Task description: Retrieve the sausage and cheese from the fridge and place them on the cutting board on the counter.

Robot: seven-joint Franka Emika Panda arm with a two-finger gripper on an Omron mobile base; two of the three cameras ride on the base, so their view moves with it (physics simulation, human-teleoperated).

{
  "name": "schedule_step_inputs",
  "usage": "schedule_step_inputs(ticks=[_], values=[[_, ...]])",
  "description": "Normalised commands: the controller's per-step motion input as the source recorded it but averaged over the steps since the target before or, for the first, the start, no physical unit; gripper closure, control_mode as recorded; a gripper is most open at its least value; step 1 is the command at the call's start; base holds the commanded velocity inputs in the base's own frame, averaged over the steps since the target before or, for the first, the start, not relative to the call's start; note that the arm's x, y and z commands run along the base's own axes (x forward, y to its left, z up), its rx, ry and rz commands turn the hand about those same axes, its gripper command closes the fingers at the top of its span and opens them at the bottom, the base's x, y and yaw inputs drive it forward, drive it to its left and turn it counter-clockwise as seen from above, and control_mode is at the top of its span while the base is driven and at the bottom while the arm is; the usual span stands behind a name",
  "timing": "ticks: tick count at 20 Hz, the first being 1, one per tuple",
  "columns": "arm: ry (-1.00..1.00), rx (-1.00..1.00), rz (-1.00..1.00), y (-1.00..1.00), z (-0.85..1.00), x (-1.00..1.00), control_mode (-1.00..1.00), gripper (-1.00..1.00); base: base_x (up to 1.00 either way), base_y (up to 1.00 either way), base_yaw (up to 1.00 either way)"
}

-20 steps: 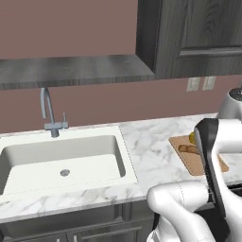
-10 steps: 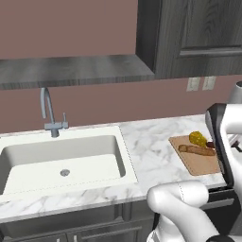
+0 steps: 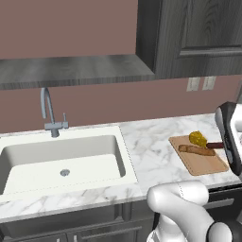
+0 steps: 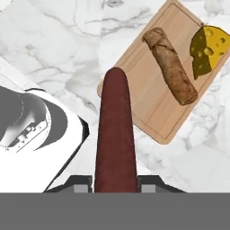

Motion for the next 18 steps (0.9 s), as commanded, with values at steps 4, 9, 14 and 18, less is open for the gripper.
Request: schedule_step_inputs(ticks=[4, 9, 14, 18], values=[[0.02, 0.05, 0.15, -0.1, -0.24, 0.22, -1.0, 1.0, 0.0, 0.0, 0.0], [0.07, 0.0, 0.15, 0.0, -0.58, 0.23, -1.0, 1.0, 0.0, 0.0, 0.0], [0.02, 0.0, 0.09, 0.0, -0.47, 0.27, -1.0, 1.0, 0.0, 0.0, 0.0], [0.0, 0.0, 0.02, 0.0, -0.31, 0.33, -1.0, 1.0, 0.0, 0.0, 0.0]])
